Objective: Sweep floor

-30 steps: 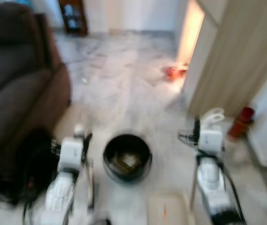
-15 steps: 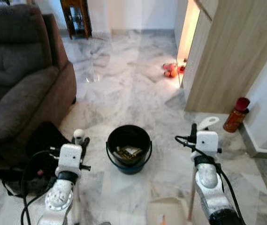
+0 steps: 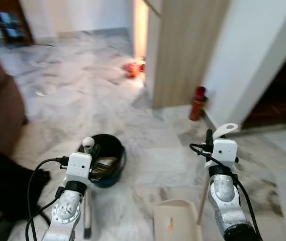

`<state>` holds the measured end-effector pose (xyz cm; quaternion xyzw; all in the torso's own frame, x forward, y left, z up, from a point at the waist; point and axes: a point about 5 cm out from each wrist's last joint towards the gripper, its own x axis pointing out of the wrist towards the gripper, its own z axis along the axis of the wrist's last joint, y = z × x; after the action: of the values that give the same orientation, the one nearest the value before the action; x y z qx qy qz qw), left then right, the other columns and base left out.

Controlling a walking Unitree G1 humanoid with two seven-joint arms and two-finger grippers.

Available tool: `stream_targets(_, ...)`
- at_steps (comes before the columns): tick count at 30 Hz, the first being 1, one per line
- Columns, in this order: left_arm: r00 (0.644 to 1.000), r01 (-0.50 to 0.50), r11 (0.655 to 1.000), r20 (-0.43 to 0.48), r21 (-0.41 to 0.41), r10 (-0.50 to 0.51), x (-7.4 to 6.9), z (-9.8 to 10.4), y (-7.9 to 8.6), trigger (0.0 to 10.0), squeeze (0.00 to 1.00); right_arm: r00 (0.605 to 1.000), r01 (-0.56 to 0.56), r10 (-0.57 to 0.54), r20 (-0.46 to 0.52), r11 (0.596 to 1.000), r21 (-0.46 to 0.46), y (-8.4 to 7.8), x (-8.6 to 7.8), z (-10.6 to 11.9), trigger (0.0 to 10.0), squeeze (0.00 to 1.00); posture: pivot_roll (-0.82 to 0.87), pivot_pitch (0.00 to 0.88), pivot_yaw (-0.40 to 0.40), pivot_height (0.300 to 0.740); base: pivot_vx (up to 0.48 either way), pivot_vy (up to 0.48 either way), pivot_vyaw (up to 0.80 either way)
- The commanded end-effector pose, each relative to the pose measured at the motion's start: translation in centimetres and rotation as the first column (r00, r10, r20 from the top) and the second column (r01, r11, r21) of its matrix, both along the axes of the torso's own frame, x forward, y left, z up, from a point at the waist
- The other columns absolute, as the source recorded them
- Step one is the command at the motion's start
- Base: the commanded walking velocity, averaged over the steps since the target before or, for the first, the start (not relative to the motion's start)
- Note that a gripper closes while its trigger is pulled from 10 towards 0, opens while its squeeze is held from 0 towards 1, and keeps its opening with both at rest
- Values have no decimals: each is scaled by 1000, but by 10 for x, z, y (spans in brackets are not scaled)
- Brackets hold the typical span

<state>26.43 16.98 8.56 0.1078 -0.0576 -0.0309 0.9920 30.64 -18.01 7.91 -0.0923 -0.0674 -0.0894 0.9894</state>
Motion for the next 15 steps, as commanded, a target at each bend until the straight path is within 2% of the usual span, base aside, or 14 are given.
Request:
stream_targets(1, 999, 2, 1000, 36, 16, -3, 2, 7, 2, 10000, 0, 1000, -13, 13, 25, 1000, 9, 4, 4, 6, 10000, 0, 135, 59, -5, 740, 0, 0, -800)
stream_targets(15, 1000, -5, 1000, 31, 11, 5, 1, 4, 0, 10000, 0, 1000, -15, 15, 14, 1000, 5, 6, 4, 4, 10000, 0, 123, 38, -19, 740, 0, 0, -800)
